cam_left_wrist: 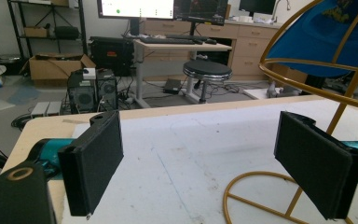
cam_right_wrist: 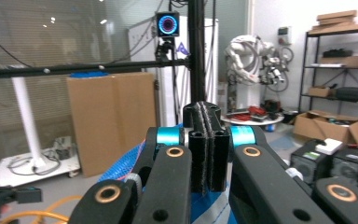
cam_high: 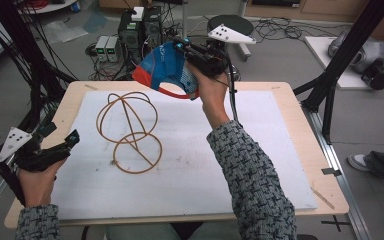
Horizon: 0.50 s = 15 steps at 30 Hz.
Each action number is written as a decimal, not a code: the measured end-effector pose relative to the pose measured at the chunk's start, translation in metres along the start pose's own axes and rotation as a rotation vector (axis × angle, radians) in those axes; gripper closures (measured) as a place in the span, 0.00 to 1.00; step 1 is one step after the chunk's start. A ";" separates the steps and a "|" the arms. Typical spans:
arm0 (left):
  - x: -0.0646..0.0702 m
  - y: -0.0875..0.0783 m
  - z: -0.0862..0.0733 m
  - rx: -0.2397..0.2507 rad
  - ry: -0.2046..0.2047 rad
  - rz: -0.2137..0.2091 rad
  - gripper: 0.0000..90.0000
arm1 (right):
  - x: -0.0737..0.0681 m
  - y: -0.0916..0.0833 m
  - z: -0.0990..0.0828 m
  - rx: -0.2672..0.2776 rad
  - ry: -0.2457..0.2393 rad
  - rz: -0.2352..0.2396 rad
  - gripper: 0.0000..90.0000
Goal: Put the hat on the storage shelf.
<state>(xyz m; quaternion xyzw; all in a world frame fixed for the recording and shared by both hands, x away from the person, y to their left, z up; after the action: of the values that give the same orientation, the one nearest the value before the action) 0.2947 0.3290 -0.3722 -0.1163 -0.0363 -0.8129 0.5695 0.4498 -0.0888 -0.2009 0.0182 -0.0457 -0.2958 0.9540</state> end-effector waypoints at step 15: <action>-0.006 -0.008 0.005 0.021 -0.005 0.017 0.17 | -0.036 0.020 0.009 0.000 -0.006 0.093 1.00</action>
<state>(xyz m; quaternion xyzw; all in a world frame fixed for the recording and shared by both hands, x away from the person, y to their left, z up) 0.2903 0.3379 -0.3685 -0.1127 -0.0456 -0.8074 0.5773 0.4306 -0.0520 -0.1937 0.0153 -0.0493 -0.2514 0.9665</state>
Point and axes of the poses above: each handheld gripper's, and its own axes: y roughly forward along the jaws, z roughly out of its top, x roughly to its right, the point moved 2 cm from there along y, roughly forward along the jaws, and after that the axes turned 8 degrees about -y, right-handed, at the moved point
